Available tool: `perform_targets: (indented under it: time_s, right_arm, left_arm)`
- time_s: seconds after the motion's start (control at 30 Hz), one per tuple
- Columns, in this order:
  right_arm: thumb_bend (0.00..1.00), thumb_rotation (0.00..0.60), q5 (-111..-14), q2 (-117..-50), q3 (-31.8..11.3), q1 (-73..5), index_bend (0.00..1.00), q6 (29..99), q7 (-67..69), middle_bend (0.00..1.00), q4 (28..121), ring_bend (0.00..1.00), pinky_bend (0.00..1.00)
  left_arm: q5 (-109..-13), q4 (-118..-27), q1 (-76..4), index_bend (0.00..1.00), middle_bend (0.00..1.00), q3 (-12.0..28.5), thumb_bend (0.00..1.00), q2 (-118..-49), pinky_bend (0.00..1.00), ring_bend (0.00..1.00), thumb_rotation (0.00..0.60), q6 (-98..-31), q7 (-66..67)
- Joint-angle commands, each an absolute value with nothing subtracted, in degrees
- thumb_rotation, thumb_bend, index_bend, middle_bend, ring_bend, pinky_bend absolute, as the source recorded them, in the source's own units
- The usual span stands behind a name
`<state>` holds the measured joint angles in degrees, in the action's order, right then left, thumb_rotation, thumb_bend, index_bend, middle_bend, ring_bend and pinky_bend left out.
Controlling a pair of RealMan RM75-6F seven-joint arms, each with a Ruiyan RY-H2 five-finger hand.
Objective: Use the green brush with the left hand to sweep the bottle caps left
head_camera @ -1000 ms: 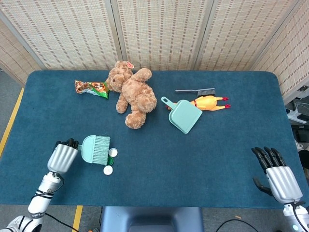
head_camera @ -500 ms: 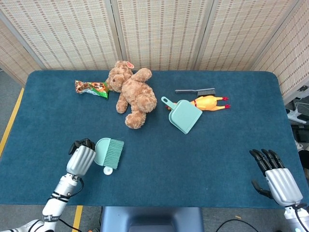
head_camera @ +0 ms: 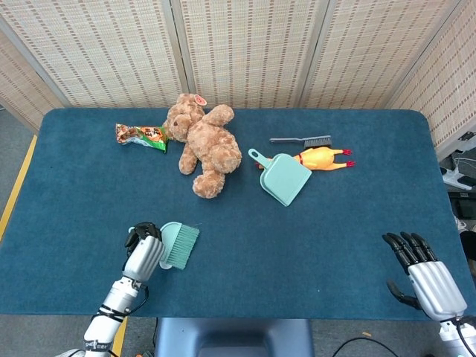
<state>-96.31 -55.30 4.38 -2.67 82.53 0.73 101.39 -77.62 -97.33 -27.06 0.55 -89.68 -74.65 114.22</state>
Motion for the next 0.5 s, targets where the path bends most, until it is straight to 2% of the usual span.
perform_targets:
  time_s: [0.03,0.5]
  right_arm:
    - [0.26,0.600,-96.55,-55.18,4.50,-2.69,0.00,82.55,0.79,0.06,101.51,0.00,0.00]
    - [0.26,0.600,-96.48,-54.56,4.45,-2.37,0.00,83.32,1.32,0.06,101.81,0.00,0.00]
  left_arm:
    - [-76.13,-98.11,-26.59,0.86,0.99,-0.42,0.54,-91.33,0.85,0.79,0.600,-76.93,118.89]
    - [-72.67,-94.92,-27.03,0.86,0.99,-2.33,0.54,-91.06,0.85,0.79,0.600,-78.83,127.08]
